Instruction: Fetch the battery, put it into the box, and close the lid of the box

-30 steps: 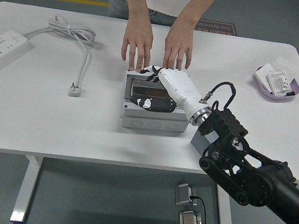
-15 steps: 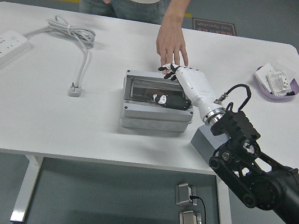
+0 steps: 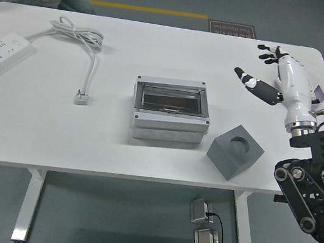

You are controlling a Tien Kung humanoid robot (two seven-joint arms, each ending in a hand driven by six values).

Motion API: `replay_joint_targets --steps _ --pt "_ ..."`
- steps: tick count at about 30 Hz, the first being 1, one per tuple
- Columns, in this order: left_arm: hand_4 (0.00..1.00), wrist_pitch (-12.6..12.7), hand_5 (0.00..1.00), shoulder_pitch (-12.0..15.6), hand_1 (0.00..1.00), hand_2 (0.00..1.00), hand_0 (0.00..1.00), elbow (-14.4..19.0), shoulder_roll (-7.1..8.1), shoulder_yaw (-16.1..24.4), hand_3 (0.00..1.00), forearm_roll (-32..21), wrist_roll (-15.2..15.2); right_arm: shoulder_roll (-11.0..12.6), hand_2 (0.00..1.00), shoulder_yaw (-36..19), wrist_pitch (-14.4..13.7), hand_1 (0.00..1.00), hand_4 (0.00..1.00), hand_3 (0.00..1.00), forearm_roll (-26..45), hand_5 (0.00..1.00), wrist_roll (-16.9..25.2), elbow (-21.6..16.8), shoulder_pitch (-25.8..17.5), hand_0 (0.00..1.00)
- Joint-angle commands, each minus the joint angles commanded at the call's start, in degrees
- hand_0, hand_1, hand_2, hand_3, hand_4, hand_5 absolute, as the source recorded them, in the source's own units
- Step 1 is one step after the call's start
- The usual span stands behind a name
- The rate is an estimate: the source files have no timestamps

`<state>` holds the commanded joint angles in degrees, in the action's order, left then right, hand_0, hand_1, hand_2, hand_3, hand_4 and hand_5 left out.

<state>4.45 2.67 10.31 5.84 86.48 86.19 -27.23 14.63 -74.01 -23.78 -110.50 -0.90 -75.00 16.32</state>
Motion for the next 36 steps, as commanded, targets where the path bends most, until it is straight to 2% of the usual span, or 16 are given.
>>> replay_joint_targets --steps 1,3,6,7,12,13,18,19,22,24,25,27,30,31,32,36 --pt "0.740 0.0 0.091 0.0 0.633 0.533 0.644 0.0 -0.03 0.0 0.630 0.0 0.0 -0.2 0.517 -1.7 0.4 0.467 0.929 0.648 2.0 0.617 0.4 0.7 -0.7 0.549" --pt "0.740 0.1 0.091 0.0 0.633 0.533 0.644 0.0 -0.14 -0.1 0.630 -0.2 0.1 -0.5 0.517 -4.9 1.8 0.467 0.929 0.648 6.5 0.617 2.8 2.2 -2.0 0.549" --pt "0.740 0.1 0.091 -0.1 0.633 0.533 0.644 0.0 -0.41 -0.1 0.630 -0.3 0.1 -1.0 0.517 -8.8 5.8 0.467 0.929 0.648 13.6 0.617 8.1 3.5 -2.8 0.549" --pt "0.740 0.1 0.092 -0.1 0.633 0.533 0.644 0.0 -0.48 0.0 0.630 -0.3 0.1 -1.1 0.509 -9.2 7.1 0.452 0.824 0.627 15.7 0.572 9.7 3.1 -2.8 0.502" --pt "0.740 0.2 0.092 -0.2 0.633 0.533 0.644 0.0 -0.44 0.1 0.630 -0.4 0.1 -1.1 0.509 -7.9 14.7 0.452 0.824 0.627 26.6 0.572 18.0 -2.2 -1.8 0.502" --pt "0.739 0.2 0.092 -0.2 0.633 0.533 0.644 0.0 -0.39 0.2 0.629 -0.4 0.1 -0.9 0.676 -7.6 16.0 0.627 0.925 0.698 28.6 0.627 19.4 -3.4 -1.6 0.631" --pt "0.739 0.2 0.092 -0.3 0.633 0.533 0.644 0.0 -0.34 0.3 0.629 -0.4 0.4 0.5 0.676 -5.7 22.5 0.627 0.925 0.698 40.0 0.627 23.8 -10.7 -2.3 0.631" --pt "0.741 0.2 0.096 -0.3 0.633 0.533 0.644 0.0 -0.41 0.3 0.629 -0.3 0.4 0.5 0.845 -5.5 23.8 0.784 0.941 0.760 42.4 0.596 23.6 -12.2 -2.7 0.806" --pt "0.741 0.0 0.096 -0.3 0.633 0.533 0.644 0.0 -0.64 0.6 0.629 0.1 0.5 0.3 0.845 -6.5 27.2 0.784 0.941 0.760 48.9 0.596 21.0 -16.1 -3.9 0.806" --pt "0.741 0.0 0.096 -0.3 0.633 0.533 0.644 0.0 -0.74 0.9 0.629 0.4 0.5 0.0 0.845 -8.9 26.5 0.784 0.941 0.760 52.7 0.596 18.4 -17.9 -4.8 0.806" --pt "0.742 -0.1 0.103 -0.2 0.633 0.533 0.644 0.0 -0.76 1.0 0.629 0.5 0.5 -0.1 0.875 -10.4 25.1 0.818 0.940 0.785 52.2 0.640 16.5 -18.8 -5.3 0.871" --pt "0.742 -0.1 0.103 -0.1 0.633 0.533 0.644 0.0 -0.77 1.1 0.629 0.7 0.5 0.2 0.875 -13.4 21.8 0.818 0.940 0.785 47.8 0.640 12.4 -20.5 -6.1 0.871" --pt "0.742 -0.2 0.103 0.2 0.633 0.533 0.644 0.0 -0.72 1.4 0.629 1.0 0.3 0.7 0.875 -15.7 17.9 0.818 0.940 0.785 41.5 0.640 6.8 -19.6 -7.0 0.871" --pt "0.742 -0.2 0.106 0.2 0.633 0.532 0.644 0.0 -0.70 1.5 0.629 1.1 0.2 0.6 0.785 -16.0 16.9 0.714 0.922 0.837 39.4 0.705 5.0 -19.2 -7.2 0.787" --pt "0.742 -0.2 0.106 0.3 0.633 0.532 0.644 0.0 -0.68 1.6 0.629 1.2 0.2 0.4 0.785 -16.3 15.7 0.714 0.922 0.837 37.0 0.705 2.9 -18.7 -7.5 0.787" --pt "0.742 -0.4 0.106 0.4 0.633 0.532 0.644 0.0 -0.67 2.1 0.629 2.2 0.4 -0.5 0.785 -16.9 13.7 0.714 0.922 0.837 28.5 0.705 -3.8 -17.5 -7.8 0.787"
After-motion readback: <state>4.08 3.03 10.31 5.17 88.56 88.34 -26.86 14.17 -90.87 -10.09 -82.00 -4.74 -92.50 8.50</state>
